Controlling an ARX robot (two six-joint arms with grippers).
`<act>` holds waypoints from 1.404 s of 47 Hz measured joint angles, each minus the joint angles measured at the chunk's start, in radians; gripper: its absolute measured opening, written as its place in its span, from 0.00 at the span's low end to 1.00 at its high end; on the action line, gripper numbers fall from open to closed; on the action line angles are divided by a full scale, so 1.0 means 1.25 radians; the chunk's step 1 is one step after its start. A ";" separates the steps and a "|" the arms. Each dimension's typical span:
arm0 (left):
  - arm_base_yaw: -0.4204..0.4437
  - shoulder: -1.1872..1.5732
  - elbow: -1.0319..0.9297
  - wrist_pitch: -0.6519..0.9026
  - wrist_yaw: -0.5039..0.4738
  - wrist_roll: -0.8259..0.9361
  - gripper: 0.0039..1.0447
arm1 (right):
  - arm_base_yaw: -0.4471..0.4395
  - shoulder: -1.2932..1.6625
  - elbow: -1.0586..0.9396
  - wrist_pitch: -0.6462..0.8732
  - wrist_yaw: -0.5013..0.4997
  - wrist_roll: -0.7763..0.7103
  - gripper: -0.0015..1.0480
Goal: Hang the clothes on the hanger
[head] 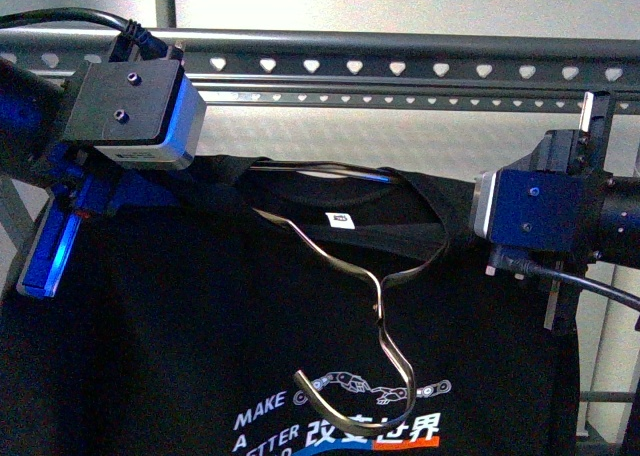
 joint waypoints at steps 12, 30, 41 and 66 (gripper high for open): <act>0.000 0.000 0.001 0.001 0.006 0.000 0.35 | -0.044 -0.022 -0.040 0.005 -0.020 0.102 0.05; 0.020 -0.002 -0.066 0.427 -0.208 -0.679 0.94 | -0.179 -0.038 -0.115 -0.237 0.012 0.150 0.03; 0.116 -0.038 -0.016 0.439 -0.454 -1.565 0.94 | -0.199 -0.128 0.045 -0.559 0.102 0.425 0.03; 0.057 -0.464 -0.712 0.652 -0.503 -1.341 0.03 | -0.128 -0.026 0.506 -0.872 0.293 0.633 0.03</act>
